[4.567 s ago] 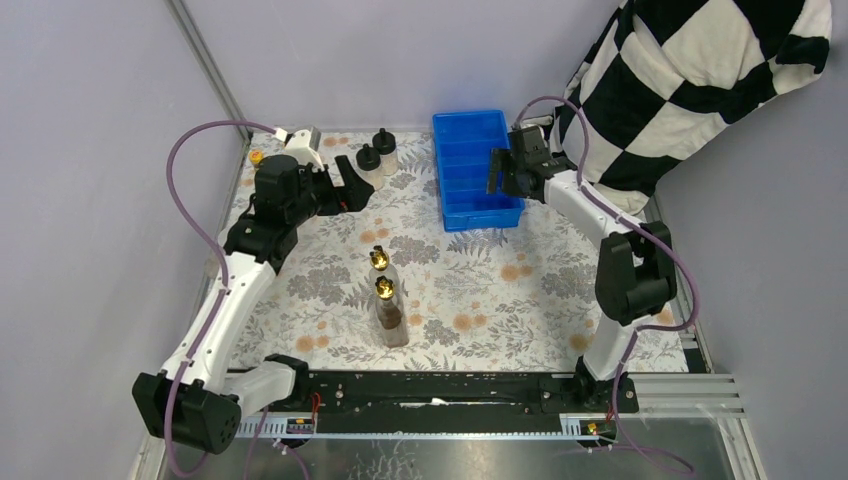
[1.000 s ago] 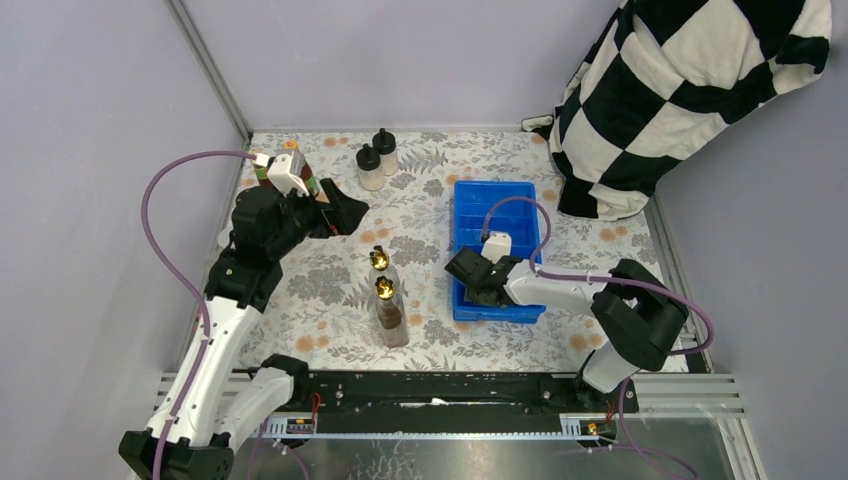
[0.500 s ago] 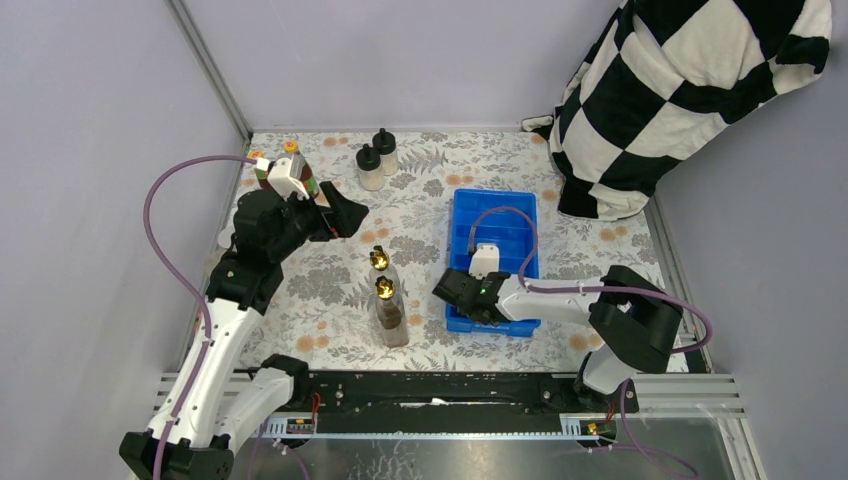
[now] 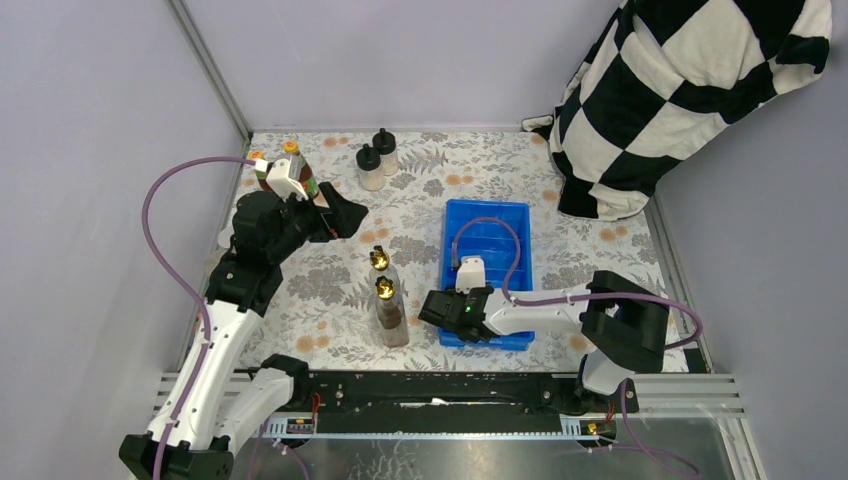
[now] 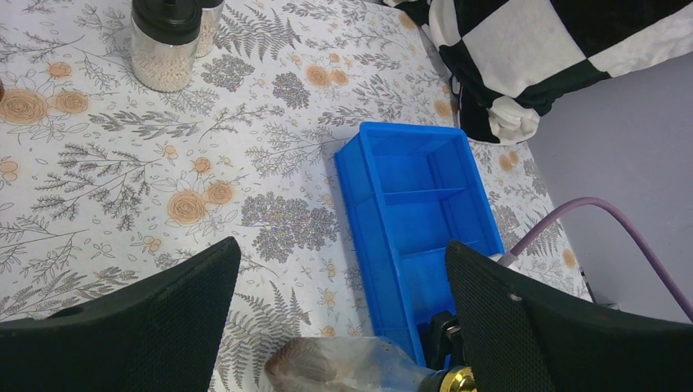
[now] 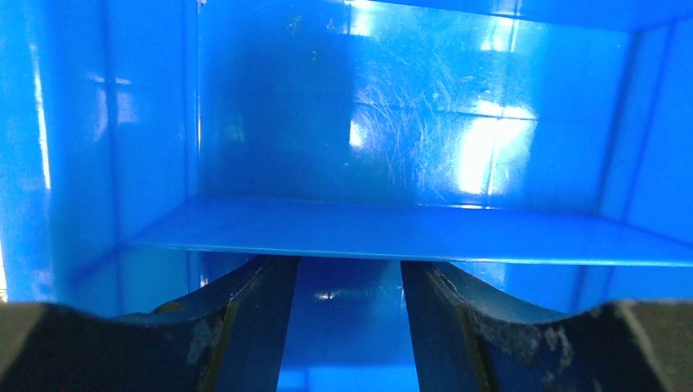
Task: Organize the condiment bottles
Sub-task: Move the storage box to the center of the board.
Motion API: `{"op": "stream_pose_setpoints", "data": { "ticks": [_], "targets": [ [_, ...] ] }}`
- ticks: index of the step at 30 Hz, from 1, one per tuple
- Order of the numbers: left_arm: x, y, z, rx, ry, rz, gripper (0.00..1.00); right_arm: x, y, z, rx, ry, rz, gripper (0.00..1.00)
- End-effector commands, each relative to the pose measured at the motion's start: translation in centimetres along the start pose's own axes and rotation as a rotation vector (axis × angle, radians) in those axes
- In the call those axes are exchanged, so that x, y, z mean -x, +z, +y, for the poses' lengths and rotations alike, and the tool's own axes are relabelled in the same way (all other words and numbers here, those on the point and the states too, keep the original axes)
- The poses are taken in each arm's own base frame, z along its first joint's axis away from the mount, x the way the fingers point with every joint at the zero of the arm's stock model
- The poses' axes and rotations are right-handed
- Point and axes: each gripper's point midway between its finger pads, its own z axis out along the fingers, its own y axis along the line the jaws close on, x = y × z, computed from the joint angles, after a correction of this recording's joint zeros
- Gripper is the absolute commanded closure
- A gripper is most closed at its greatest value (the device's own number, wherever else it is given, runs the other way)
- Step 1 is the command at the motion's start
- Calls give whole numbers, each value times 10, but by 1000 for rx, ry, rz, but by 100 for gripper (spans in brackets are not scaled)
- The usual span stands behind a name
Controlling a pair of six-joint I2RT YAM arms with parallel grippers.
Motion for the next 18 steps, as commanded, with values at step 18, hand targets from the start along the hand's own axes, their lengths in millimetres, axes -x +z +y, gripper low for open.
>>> {"op": "stream_pose_setpoints", "data": {
  "ticks": [18],
  "targets": [
    [4, -6, -1, 7, -8, -17, 1, 10, -16, -30, -189, -164, -86, 3]
  ]
}}
